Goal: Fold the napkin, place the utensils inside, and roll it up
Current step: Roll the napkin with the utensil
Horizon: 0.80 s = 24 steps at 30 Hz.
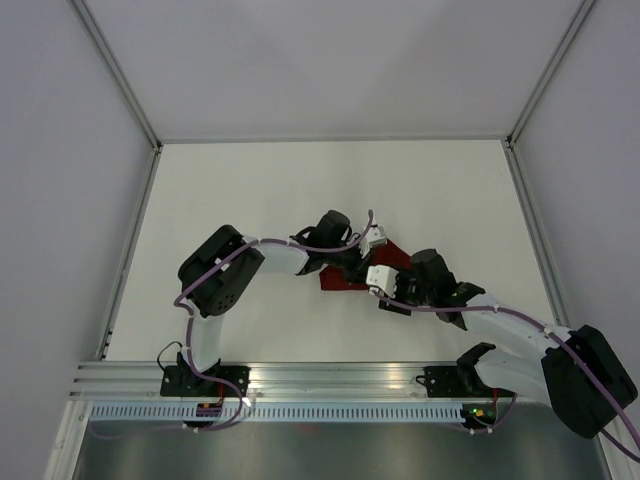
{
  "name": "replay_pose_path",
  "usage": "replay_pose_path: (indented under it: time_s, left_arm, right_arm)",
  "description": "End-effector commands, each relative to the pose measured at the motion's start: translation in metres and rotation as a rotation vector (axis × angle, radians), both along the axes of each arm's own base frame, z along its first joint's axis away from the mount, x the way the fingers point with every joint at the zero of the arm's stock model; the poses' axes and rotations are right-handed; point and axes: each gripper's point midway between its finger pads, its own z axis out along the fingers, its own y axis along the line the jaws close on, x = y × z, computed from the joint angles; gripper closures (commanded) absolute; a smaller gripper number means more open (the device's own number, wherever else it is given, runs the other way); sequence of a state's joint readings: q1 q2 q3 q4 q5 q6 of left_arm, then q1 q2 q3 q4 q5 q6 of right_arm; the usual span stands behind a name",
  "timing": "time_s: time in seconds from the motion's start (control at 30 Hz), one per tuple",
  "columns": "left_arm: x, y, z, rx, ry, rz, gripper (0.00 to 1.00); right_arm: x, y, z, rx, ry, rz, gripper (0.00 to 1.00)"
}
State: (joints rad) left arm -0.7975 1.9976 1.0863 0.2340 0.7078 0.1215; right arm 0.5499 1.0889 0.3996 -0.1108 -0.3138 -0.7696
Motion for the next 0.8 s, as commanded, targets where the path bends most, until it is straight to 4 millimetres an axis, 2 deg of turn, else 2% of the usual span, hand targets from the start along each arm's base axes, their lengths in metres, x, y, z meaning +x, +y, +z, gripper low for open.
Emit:
replay_pose_path:
  time_s: [0.0,0.13,0.2,0.23,0.53,0.7,0.77]
  left_arm:
    - [-0.046,0.032,-0.053,0.184,0.259,-0.021,0.98]
    - [-0.046,0.033,-0.055,0.188,0.274,-0.025,0.98]
    - [-0.046,0.033,-0.055,0.191,0.278,-0.023,0.98]
    - [-0.044,0.032,-0.054,0.187,0.274,-0.024,0.98]
    - [-0.040,0.028,-0.040,0.149,0.285,-0.039,0.94]
    - [-0.031,0.028,-0.031,0.136,0.248,-0.024,0.88]
    - [-0.024,0.030,-0.028,0.139,0.227,-0.001,0.86]
  right_arm:
    - [0.024,0.005,0.012,-0.004,-0.151,-0.025,0.34]
    - [0.025,0.008,0.005,-0.026,-0.162,-0.025,0.35]
    - [0.024,0.009,0.000,-0.041,-0.152,-0.015,0.40]
    - [0.022,0.009,-0.003,-0.045,-0.146,-0.010,0.45]
    - [0.013,0.004,-0.023,-0.101,-0.088,0.010,0.59]
    - [0.006,0.006,-0.030,-0.119,-0.023,0.043,0.80]
    - [0.000,0.007,-0.032,-0.134,0.031,0.061,0.81]
